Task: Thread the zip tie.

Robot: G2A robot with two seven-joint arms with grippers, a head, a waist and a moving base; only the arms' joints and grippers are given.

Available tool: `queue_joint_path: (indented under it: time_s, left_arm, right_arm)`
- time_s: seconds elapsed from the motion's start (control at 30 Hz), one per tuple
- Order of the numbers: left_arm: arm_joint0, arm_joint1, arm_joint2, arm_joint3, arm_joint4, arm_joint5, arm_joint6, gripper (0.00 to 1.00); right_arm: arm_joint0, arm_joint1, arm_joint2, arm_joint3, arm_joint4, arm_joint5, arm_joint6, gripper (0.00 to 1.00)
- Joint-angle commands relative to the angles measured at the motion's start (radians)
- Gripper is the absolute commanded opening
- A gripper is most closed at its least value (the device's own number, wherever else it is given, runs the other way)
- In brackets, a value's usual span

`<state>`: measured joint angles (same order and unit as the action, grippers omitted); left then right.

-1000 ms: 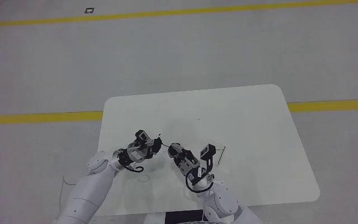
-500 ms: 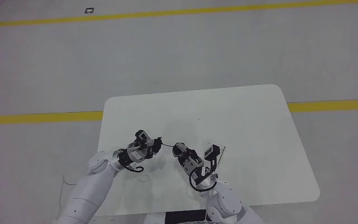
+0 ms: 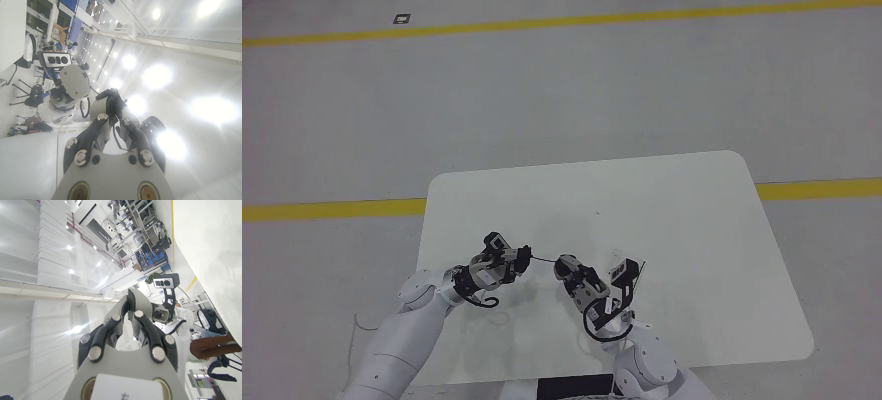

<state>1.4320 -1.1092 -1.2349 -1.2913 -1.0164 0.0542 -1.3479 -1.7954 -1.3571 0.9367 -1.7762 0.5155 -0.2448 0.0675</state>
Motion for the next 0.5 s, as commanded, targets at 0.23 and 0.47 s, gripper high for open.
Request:
queue_joint_path:
  time_s: [0.23,0.47]
  left_arm:
    - [0.0,0.0,0.0,0.0,0.0,0.0,0.0,0.0]
    - [0.0,0.0,0.0,0.0,0.0,0.0,0.0,0.0]
  right_arm:
    - [-0.008,0.002,0.008,0.005,0.005,-0.002,0.001,0.0]
    - [-0.014,0.004,0.016,0.001,0.003,-0.001,0.0,0.0]
